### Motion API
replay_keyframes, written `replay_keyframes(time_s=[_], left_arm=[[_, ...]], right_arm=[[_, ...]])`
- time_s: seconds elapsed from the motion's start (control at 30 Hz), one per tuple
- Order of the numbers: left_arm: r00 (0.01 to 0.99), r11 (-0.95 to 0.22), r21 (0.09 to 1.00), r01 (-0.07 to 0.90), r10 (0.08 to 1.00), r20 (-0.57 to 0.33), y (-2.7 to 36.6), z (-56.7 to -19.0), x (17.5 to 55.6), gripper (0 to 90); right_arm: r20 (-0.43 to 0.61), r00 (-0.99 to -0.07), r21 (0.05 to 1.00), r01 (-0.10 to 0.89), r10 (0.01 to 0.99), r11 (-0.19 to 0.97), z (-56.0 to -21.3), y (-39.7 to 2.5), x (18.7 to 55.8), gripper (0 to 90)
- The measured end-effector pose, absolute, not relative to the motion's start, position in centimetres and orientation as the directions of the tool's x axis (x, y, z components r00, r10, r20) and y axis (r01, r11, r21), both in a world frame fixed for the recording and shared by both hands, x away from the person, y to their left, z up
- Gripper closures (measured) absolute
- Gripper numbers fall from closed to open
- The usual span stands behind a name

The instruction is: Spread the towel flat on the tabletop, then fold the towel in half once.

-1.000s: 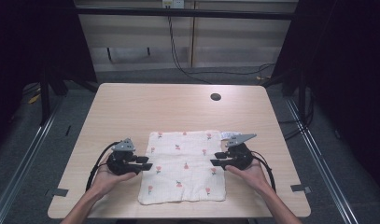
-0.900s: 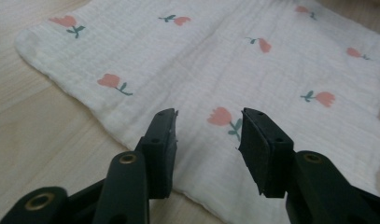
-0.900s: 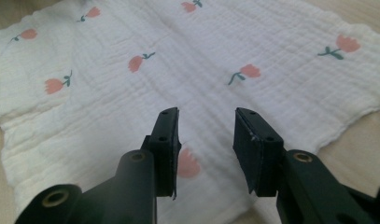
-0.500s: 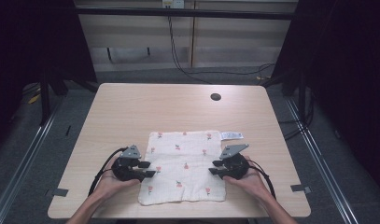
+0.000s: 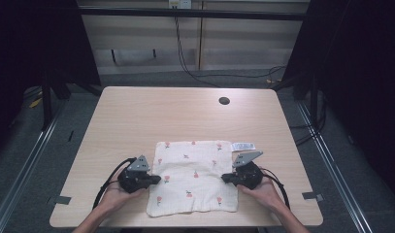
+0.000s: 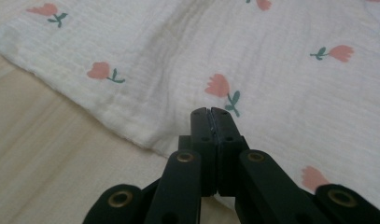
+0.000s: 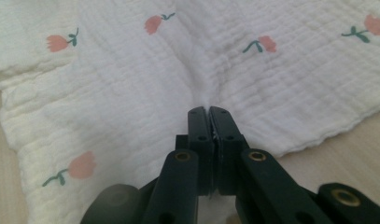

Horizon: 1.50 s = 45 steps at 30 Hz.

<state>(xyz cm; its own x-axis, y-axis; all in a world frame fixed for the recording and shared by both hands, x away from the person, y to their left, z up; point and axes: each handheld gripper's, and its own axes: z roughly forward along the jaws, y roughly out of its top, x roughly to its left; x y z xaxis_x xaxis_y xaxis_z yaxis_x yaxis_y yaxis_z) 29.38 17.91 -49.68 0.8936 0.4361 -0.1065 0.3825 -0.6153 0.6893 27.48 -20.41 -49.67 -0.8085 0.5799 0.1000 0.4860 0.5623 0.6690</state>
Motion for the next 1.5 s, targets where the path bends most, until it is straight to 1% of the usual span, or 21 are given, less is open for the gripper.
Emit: replay_keyframes(time_s=[0.17,0.23,0.27,0.33,0.4,0.47,0.5,0.53,0.63,0.7,0.77,0.83,1.0,1.17,1.2,1.23,1.3,1.33,1.37,1.4,1.5], left_arm=[[0.899,-0.619,0.683,0.388,0.416,-0.134,18.2,-49.6,28.5,89.5],[0.902,-0.617,0.680,0.397,0.401,-0.163,18.3,-49.6,28.4,89.4],[0.901,-0.619,0.678,0.398,0.404,-0.160,18.3,-49.6,28.4,89.3],[0.899,-0.613,0.680,0.402,0.404,-0.168,18.3,-49.6,28.4,88.0],[0.904,-0.608,0.690,0.393,0.392,-0.170,18.5,-49.4,28.5,84.0],[0.903,-0.581,0.717,0.385,0.398,-0.162,18.5,-49.0,28.5,81.1],[0.910,-0.582,0.726,0.367,0.387,-0.149,18.6,-48.7,28.6,80.6],[0.908,-0.571,0.735,0.366,0.390,-0.150,18.6,-48.4,28.6,80.0],[0.892,-0.526,0.755,0.391,0.421,-0.168,18.7,-48.0,29.1,74.6],[0.884,-0.529,0.747,0.404,0.436,-0.169,18.8,-48.1,29.4,71.4],[0.870,-0.518,0.743,0.424,0.461,-0.176,18.9,-48.2,29.7,67.0],[0.856,-0.500,0.745,0.443,0.482,-0.186,19.1,-48.0,29.9,66.7],[0.839,-0.485,0.742,0.462,0.509,-0.190,19.3,-47.7,30.8,59.5],[0.833,-0.447,0.769,0.457,0.518,-0.194,19.5,-46.8,31.4,57.7],[0.837,-0.456,0.769,0.447,0.517,-0.180,19.4,-46.5,31.6,56.8],[0.842,-0.465,0.770,0.436,0.514,-0.166,19.4,-46.2,31.8,56.4],[0.839,-0.444,0.785,0.432,0.517,-0.169,19.5,-45.5,32.5,56.5],[0.840,-0.440,0.792,0.423,0.517,-0.161,19.6,-45.2,32.8,56.9],[0.843,-0.435,0.803,0.408,0.516,-0.149,19.7,-45.0,33.3,61.2],[0.834,-0.418,0.806,0.418,0.529,-0.159,19.8,-45.0,34.0,62.7],[0.817,-0.417,0.791,0.449,0.551,-0.173,19.6,-45.2,35.4,62.7]], right_arm=[[0.116,-0.813,0.669,0.488,0.570,0.560,-49.7,-20.6,26.5,88.6],[0.121,-0.818,0.667,0.487,0.563,0.564,-49.6,-20.6,26.2,88.3],[0.112,-0.825,0.667,0.476,0.554,0.573,-49.6,-20.5,26.2,87.0],[0.130,-0.826,0.675,0.479,0.549,0.562,-49.7,-20.6,26.3,80.4],[0.136,-0.824,0.680,0.481,0.550,0.553,-49.6,-20.7,26.5,76.2],[0.147,-0.817,0.696,0.486,0.557,0.529,-49.3,-21.0,26.8,74.7],[0.150,-0.812,0.704,0.488,0.564,0.516,-49.1,-21.2,26.9,73.6],[0.154,-0.808,0.714,0.489,0.569,0.500,-48.9,-21.3,27.0,74.3],[0.170,-0.799,0.734,0.493,0.576,0.467,-48.5,-21.6,27.5,74.4],[0.169,-0.795,0.740,0.493,0.583,0.457,-48.3,-21.7,27.8,73.8],[0.180,-0.781,0.747,0.504,0.598,0.433,-48.2,-21.9,27.9,72.3],[0.178,-0.775,0.745,0.509,0.606,0.431,-48.0,-22.0,28.0,69.6],[0.167,-0.746,0.743,0.525,0.644,0.415,-47.5,-23.4,28.3,64.1],[0.172,-0.723,0.760,0.530,0.669,0.377,-46.8,-24.4,28.9,61.1],[0.171,-0.722,0.765,0.526,0.670,0.372,-46.6,-24.4,29.1,61.0],[0.174,-0.721,0.770,0.524,0.671,0.363,-46.5,-24.4,29.4,61.6],[0.168,-0.724,0.773,0.518,0.669,0.367,-46.2,-24.3,29.9,65.1],[0.163,-0.726,0.772,0.515,0.668,0.372,-46.1,-24.2,30.0,65.3],[0.165,-0.731,0.775,0.511,0.663,0.371,-45.9,-24.1,30.2,65.3],[0.164,-0.733,0.779,0.507,0.660,0.369,-45.7,-24.0,30.4,65.6],[0.158,-0.731,0.788,0.498,0.664,0.361,-45.2,-23.8,31.0,66.2]])
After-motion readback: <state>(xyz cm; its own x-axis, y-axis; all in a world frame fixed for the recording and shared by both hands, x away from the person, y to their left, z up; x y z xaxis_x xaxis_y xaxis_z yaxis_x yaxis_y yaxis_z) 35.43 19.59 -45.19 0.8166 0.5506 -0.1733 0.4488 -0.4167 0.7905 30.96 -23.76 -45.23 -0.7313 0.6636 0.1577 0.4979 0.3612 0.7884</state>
